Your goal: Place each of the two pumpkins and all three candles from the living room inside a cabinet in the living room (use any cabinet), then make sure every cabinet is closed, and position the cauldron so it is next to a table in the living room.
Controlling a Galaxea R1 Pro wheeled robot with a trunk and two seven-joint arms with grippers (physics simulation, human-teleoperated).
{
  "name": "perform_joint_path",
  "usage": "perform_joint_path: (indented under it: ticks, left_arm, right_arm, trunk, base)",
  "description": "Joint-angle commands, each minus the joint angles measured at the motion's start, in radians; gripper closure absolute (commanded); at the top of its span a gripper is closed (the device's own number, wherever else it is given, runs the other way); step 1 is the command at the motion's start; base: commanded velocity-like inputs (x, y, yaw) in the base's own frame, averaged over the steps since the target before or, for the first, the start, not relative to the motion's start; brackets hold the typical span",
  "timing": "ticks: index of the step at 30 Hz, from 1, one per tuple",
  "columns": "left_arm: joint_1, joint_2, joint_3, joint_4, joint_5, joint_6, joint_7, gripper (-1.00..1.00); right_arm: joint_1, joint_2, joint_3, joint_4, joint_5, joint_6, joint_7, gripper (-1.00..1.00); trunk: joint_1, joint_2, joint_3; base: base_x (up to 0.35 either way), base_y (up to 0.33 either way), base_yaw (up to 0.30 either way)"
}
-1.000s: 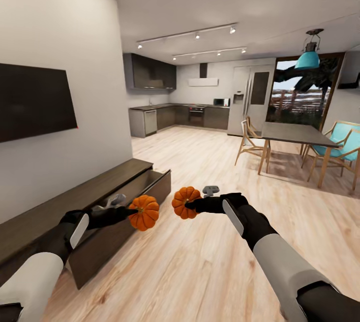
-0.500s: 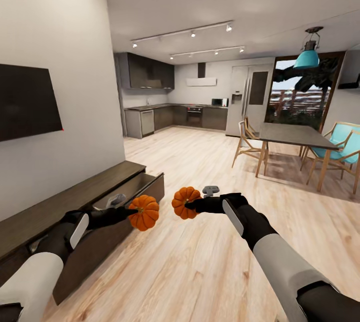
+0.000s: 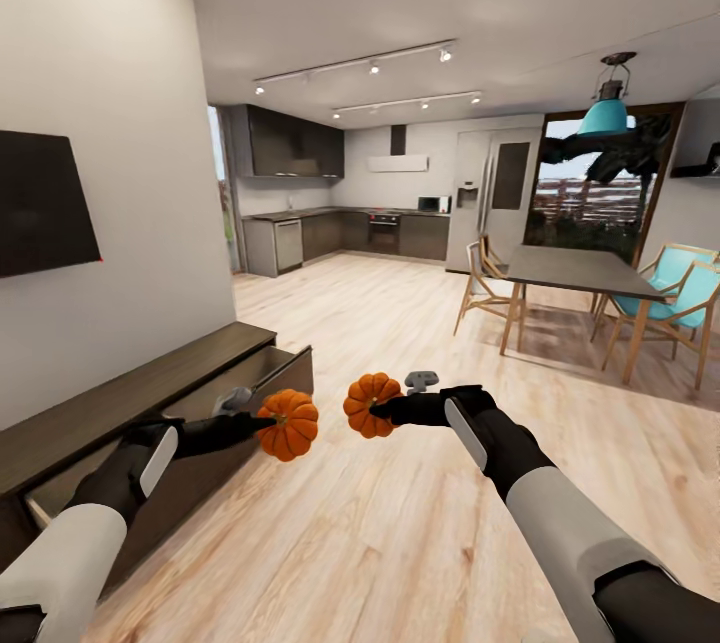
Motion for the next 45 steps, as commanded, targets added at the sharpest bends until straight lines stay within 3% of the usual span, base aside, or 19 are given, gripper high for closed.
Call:
perform_joint_path:
  ticks: [1,19,45]
  left_arm:
    - [-0.001,0.000,0.003,-0.001,0.010,0.008,-0.001,1.00]
    - [-0.001,0.000,0.003,-0.001,0.010,0.008,-0.001,1.00]
    - [-0.001,0.000,0.003,-0.001,0.010,0.008,-0.001,1.00]
  right_arm:
    - [-0.001,0.000,0.000,-0.001,-0.006,0.004,0.000,1.00]
    - [-0.001,0.000,0.003,-0.001,-0.006,0.004,0.000,1.00]
    - [-0.001,0.000,0.004,-0.001,-0.004,0.004,-0.003,1.00]
  trunk:
    - [0.000,-0.001,-0.001]
    - [0.000,-0.001,-0.001]
    - [0.000,-0.001,-0.001]
  base:
    - [0.001,-0.288,0.000]
    - [0.000,-0.272,0.148]
    - [0.010,-0.015,0.112]
